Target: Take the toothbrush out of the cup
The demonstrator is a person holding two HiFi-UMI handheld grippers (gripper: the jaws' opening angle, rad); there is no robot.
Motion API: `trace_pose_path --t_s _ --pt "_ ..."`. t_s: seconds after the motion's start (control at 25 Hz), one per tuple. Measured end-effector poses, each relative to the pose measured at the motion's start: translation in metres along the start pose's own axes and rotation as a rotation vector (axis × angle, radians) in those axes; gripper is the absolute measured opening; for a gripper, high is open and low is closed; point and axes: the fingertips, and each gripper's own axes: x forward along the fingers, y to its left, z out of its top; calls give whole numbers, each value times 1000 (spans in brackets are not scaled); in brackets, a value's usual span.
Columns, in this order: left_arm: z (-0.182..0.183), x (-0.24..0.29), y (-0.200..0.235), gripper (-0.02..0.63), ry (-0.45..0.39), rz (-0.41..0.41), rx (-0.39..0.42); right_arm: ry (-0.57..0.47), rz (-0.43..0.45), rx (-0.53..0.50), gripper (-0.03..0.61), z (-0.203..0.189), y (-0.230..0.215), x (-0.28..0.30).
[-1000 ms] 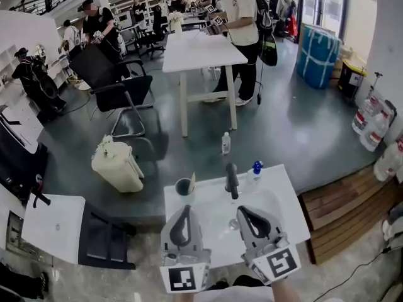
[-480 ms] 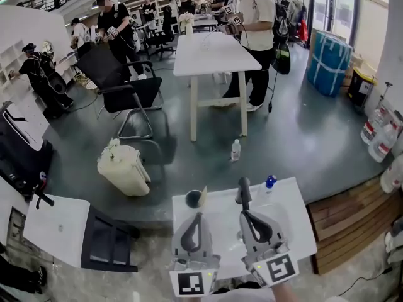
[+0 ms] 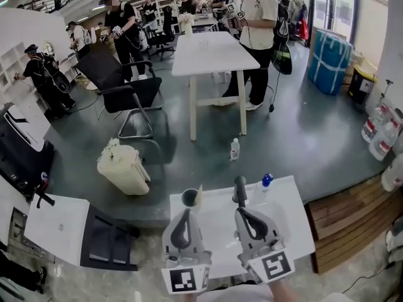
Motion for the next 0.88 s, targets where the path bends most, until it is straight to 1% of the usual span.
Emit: trace_pose_path --t_s 0.28,0.36,0.48,0.52,0.56,0.72,0.88 --pt "4 -4 -5 15 -5 1 20 12 -11 23 12 -3 -4 -2" --pt "4 -7 -5 15 -7 6 29 10 0 32 12 -3 -4 2" --pt "5 -8 -1 15 -9 20 36 25 39 55 14 -2 -1 17" --pt "6 -9 0 15 -8 26 36 31 51 58 42 -1 0 23" --pt "6 -10 1 15 -5 34 34 35 59 61 55 0 1 28" --pt "5 -20 9 15 8 69 32 44 86 85 72 -3 7 43" --pt "6 -27 17 15 9 99 53 87 102 124 96 -26 16 62"
